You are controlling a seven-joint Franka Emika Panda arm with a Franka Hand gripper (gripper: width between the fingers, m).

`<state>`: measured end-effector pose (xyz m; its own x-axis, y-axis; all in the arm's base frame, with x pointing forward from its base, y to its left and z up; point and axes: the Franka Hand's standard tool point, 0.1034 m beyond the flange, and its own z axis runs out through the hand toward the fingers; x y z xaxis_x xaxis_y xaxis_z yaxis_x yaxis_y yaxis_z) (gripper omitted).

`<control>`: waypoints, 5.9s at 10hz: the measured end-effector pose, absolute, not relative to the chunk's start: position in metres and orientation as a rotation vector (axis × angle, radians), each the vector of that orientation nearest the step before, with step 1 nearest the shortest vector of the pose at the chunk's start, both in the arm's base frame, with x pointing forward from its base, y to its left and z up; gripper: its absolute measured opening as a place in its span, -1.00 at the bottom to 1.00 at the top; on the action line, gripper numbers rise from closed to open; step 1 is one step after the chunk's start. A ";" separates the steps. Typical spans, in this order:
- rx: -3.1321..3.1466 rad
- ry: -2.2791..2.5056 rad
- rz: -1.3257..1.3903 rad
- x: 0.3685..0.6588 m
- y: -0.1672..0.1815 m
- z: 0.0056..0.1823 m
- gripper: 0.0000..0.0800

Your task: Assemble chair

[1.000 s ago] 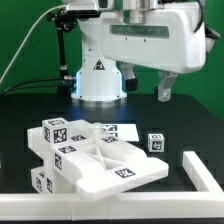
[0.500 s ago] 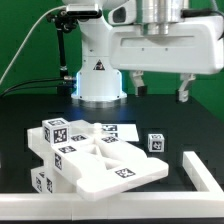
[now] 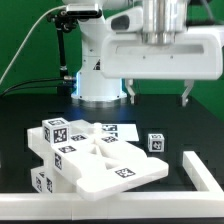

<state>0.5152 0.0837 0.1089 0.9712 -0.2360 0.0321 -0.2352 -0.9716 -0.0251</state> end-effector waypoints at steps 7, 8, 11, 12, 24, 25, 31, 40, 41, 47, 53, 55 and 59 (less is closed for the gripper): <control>-3.127 -0.042 -0.052 0.489 0.097 0.070 0.62; -3.123 -0.038 -0.020 0.482 0.090 0.059 0.62; -3.142 -0.061 0.050 0.462 0.096 0.028 0.62; -3.142 -0.050 0.055 0.460 0.100 0.026 0.62; -3.144 -0.012 0.059 0.441 0.108 0.017 -0.06; -3.144 -0.012 0.058 0.441 0.108 0.017 -0.30; -3.144 -0.012 0.058 0.441 0.108 0.017 -0.29; -3.079 -0.008 0.136 0.480 0.065 0.121 -0.29; -3.079 -0.008 0.136 0.480 0.065 0.121 -0.29; -3.058 -0.203 0.089 0.559 0.027 0.180 -0.29; -3.073 -0.320 0.095 0.592 -0.016 0.176 -0.29; -3.087 -0.514 -0.043 0.610 -0.029 0.176 -0.29; -3.089 -0.508 -0.040 0.610 -0.029 0.175 -0.29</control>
Offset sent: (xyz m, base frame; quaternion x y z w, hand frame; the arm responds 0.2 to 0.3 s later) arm 0.0000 0.0000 0.0000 0.0000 0.0000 -0.1296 0.9916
